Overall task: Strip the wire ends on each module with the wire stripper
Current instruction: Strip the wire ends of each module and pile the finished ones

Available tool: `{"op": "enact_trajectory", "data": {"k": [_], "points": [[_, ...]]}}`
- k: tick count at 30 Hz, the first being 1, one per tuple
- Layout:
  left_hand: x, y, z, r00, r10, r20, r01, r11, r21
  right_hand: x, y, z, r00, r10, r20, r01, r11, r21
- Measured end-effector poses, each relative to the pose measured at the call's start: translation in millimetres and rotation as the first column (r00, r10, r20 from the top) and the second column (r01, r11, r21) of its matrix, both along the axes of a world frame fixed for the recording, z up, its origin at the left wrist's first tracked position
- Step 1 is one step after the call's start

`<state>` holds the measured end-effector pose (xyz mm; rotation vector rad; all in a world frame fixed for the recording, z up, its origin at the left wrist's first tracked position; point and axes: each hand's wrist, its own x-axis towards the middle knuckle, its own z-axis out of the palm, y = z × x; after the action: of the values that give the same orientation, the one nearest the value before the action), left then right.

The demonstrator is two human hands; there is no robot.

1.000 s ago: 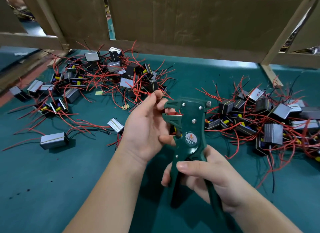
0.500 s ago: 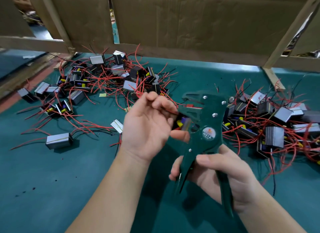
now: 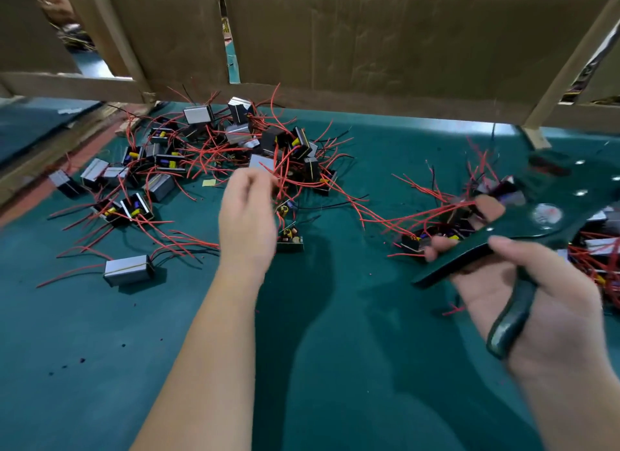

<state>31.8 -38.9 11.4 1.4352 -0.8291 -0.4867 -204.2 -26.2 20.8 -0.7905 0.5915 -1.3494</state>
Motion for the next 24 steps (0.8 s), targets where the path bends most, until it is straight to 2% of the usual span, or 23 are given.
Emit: {"op": "enact_trajectory", "data": {"k": [1,2,3,6,8,9,11,13,15,16,18,21,24], "points": [[-3,0,-5,0.960,0.046,0.276,-0.067,0.996,0.065,-3,-2,-1,0.999,-0.049,-0.021,0.050,0.999,0.016],[-7,1,-10,0.883,0.036,0.469,-0.107,0.986,0.125,-5,-3,-3,0.994,-0.096,-0.053,0.098,0.995,0.023],[-10,1,-15,0.822,-0.006,0.570,-0.137,0.969,0.207,-6,-3,-5,0.986,-0.143,-0.087,0.145,0.989,0.013],[-15,1,-25,0.714,-0.122,0.689,-0.225,0.893,0.391,-6,-1,-6,0.955,-0.256,-0.150,0.246,0.966,-0.084],[-12,-1,-25,0.661,-0.157,0.734,-0.250,0.876,0.413,-5,0,-6,0.953,-0.265,-0.149,0.246,0.960,-0.131],[-11,-2,-24,0.670,-0.148,0.727,-0.251,0.877,0.410,-5,1,-6,0.957,-0.249,-0.148,0.229,0.963,-0.144],[-10,-4,-22,0.717,-0.096,0.691,-0.230,0.903,0.364,-2,3,-7,0.969,-0.199,-0.148,0.177,0.973,-0.150],[-10,-4,-17,0.836,-0.049,0.547,-0.097,0.967,0.235,1,5,-8,0.977,-0.150,-0.151,0.130,0.982,-0.135],[-10,1,-6,0.953,-0.064,0.295,0.089,0.994,-0.071,4,6,-7,0.980,-0.124,-0.153,0.106,0.987,-0.120],[-9,5,-1,0.970,-0.066,0.236,0.118,0.970,-0.214,5,7,-8,0.981,-0.117,-0.155,0.098,0.987,-0.124],[-6,10,1,0.982,-0.093,0.163,0.150,0.911,-0.383,5,9,-8,0.983,-0.104,-0.148,0.084,0.987,-0.136],[-6,12,3,0.973,-0.229,-0.021,0.192,0.858,-0.477,5,10,-9,0.989,-0.077,-0.126,0.064,0.993,-0.101],[-10,10,9,0.970,-0.168,-0.178,0.091,0.922,-0.376,5,11,-9,0.990,-0.037,-0.139,0.025,0.996,-0.089]]}}
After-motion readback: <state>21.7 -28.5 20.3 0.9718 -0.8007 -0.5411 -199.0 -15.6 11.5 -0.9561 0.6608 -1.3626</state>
